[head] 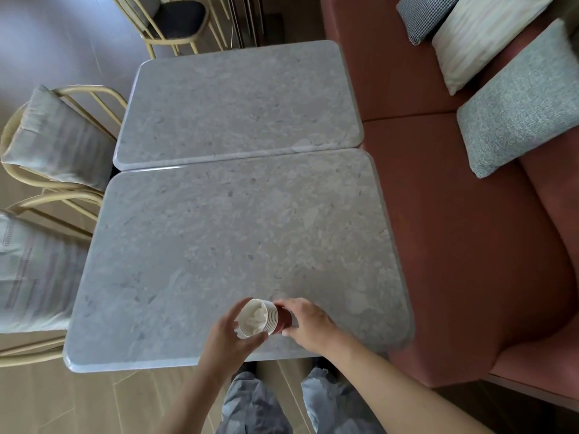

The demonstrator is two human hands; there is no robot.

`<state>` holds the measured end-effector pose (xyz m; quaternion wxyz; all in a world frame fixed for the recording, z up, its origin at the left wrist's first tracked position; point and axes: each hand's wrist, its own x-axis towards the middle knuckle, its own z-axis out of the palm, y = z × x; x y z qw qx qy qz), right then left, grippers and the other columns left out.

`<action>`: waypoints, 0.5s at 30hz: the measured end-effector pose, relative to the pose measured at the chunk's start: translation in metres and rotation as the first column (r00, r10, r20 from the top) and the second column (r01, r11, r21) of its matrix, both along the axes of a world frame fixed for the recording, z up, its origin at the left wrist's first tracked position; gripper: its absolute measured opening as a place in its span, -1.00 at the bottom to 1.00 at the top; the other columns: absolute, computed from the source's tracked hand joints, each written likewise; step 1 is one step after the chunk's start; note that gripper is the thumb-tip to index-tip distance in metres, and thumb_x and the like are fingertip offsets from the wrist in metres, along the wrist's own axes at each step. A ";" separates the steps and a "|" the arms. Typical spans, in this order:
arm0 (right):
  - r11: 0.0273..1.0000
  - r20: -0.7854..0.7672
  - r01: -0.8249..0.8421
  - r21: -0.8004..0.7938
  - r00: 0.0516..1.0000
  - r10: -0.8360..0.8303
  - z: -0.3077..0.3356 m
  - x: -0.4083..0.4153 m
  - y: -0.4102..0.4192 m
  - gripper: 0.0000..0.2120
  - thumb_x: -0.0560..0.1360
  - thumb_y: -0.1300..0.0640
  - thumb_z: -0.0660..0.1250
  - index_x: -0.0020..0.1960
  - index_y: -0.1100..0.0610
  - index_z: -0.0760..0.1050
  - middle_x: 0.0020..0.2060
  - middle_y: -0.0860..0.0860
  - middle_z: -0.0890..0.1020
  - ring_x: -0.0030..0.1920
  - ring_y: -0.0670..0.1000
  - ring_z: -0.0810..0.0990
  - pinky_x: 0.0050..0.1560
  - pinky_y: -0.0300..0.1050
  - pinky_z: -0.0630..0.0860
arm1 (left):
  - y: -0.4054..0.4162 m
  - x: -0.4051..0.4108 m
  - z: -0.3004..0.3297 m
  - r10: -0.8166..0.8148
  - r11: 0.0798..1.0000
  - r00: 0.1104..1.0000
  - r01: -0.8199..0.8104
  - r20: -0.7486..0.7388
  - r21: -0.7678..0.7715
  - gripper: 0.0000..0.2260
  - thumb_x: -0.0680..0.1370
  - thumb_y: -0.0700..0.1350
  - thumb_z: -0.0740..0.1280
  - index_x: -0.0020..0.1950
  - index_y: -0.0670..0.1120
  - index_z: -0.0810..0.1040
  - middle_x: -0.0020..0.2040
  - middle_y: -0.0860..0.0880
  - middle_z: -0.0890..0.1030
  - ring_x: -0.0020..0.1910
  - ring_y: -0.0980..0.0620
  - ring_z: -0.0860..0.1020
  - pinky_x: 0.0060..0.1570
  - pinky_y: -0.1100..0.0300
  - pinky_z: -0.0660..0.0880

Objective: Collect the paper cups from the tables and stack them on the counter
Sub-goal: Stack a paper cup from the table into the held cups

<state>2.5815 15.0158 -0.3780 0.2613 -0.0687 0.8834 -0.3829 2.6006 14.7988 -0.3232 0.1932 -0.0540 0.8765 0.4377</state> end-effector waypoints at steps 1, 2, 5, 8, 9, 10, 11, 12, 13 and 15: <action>1.000 -0.007 -0.004 -0.011 1.000 0.003 -0.001 0.000 0.000 -0.35 0.45 0.09 0.59 0.44 -0.20 0.40 0.30 -0.07 0.62 0.31 0.00 0.58 0.37 -0.05 0.49 | 0.001 0.000 -0.001 0.000 1.000 1.000 0.000 -0.002 -0.003 -0.39 0.41 -0.11 0.68 0.25 0.39 0.50 0.02 0.32 0.70 0.04 0.25 0.68 -0.05 0.37 0.59; 1.000 -0.012 -0.007 -0.023 1.000 0.006 -0.001 0.000 0.000 -0.34 0.43 0.06 0.60 0.43 -0.20 0.40 0.30 -0.09 0.62 0.30 -0.02 0.58 0.35 -0.07 0.49 | 0.003 -0.001 -0.001 -0.004 1.000 1.000 0.004 -0.005 -0.009 -0.39 0.41 -0.10 0.68 0.26 0.38 0.50 0.03 0.28 0.71 0.03 0.22 0.69 -0.04 0.34 0.61; 0.998 -0.036 0.004 -0.057 0.999 -0.006 0.000 -0.001 0.001 -0.35 0.42 0.00 0.61 0.43 -0.17 0.43 0.29 -0.12 0.63 0.29 -0.05 0.59 0.34 -0.07 0.52 | 0.010 -0.006 0.002 -0.012 1.000 1.000 0.012 -0.019 -0.007 -0.40 0.42 -0.11 0.67 0.34 0.28 0.52 0.14 0.19 0.68 0.09 0.13 0.68 0.07 0.18 0.66; 0.995 -0.072 0.037 -0.089 0.996 -0.044 0.010 -0.008 0.003 -0.38 0.43 0.01 0.60 0.42 -0.12 0.46 0.29 -0.12 0.64 0.28 -0.05 0.60 0.34 -0.06 0.52 | 0.018 -0.018 0.012 -0.013 1.000 0.998 0.014 -0.069 0.002 -0.38 0.43 -0.16 0.66 0.41 0.13 0.53 0.22 0.12 0.64 0.16 0.09 0.65 0.16 0.06 0.65; 0.993 -0.087 0.047 -0.104 0.995 -0.057 0.015 -0.012 0.005 -0.39 0.44 0.00 0.60 0.42 -0.11 0.46 0.29 -0.11 0.64 0.27 -0.05 0.60 0.34 -0.07 0.52 | 0.020 -0.024 0.017 -0.016 1.000 0.995 0.017 -0.096 0.004 -0.38 0.43 -0.16 0.66 0.40 0.15 0.52 0.23 0.14 0.62 0.16 0.11 0.63 0.16 0.05 0.64; 0.991 -0.104 0.058 -0.121 0.992 -0.071 0.023 -0.017 0.007 -0.41 0.45 0.00 0.59 0.42 -0.11 0.46 0.28 -0.11 0.65 0.27 -0.06 0.61 0.34 -0.08 0.52 | 0.021 -0.030 0.024 -0.021 1.000 0.992 0.022 -0.126 0.008 -0.38 0.43 -0.14 0.66 0.39 0.19 0.50 0.23 0.17 0.60 0.16 0.15 0.62 0.16 0.08 0.63; 0.988 -0.123 0.067 -0.136 0.989 -0.084 0.032 -0.023 0.009 -0.42 0.46 -0.01 0.58 0.42 -0.10 0.47 0.28 -0.11 0.65 0.27 -0.07 0.61 0.34 -0.09 0.53 | 0.023 -0.037 0.032 -0.028 0.999 0.988 0.030 -0.155 0.013 -0.37 0.43 -0.12 0.66 0.39 0.22 0.49 0.24 0.19 0.59 0.16 0.18 0.61 0.16 0.10 0.62; 0.986 -0.145 0.073 -0.148 0.985 -0.094 0.042 -0.030 0.011 -0.43 0.47 -0.01 0.58 0.42 -0.08 0.48 0.28 -0.11 0.65 0.27 -0.07 0.60 0.35 -0.10 0.52 | 0.025 -0.046 0.042 -0.036 0.999 0.983 0.040 -0.182 0.019 -0.38 0.43 -0.09 0.65 0.40 0.22 0.49 0.25 0.20 0.59 0.17 0.21 0.60 0.16 0.13 0.61; 0.984 -0.169 0.077 -0.160 0.980 -0.104 0.054 -0.039 0.013 -0.44 0.48 0.00 0.58 0.42 -0.05 0.49 0.27 -0.10 0.65 0.27 -0.08 0.60 0.35 -0.10 0.52 | 0.028 -0.055 0.053 -0.042 0.998 0.977 0.049 -0.211 0.027 -0.38 0.43 -0.06 0.65 0.41 0.22 0.49 0.25 0.20 0.59 0.18 0.23 0.60 0.17 0.14 0.60; 0.978 -0.224 0.092 -0.188 0.965 -0.134 0.082 -0.057 0.018 -0.48 0.48 0.03 0.57 0.39 0.01 0.52 0.24 -0.07 0.66 0.24 -0.08 0.61 0.33 -0.12 0.53 | 0.035 -0.075 0.080 -0.037 0.998 0.957 0.052 -0.288 0.046 -0.39 0.40 0.06 0.64 0.39 0.23 0.49 0.25 0.21 0.59 0.18 0.27 0.58 0.12 0.19 0.59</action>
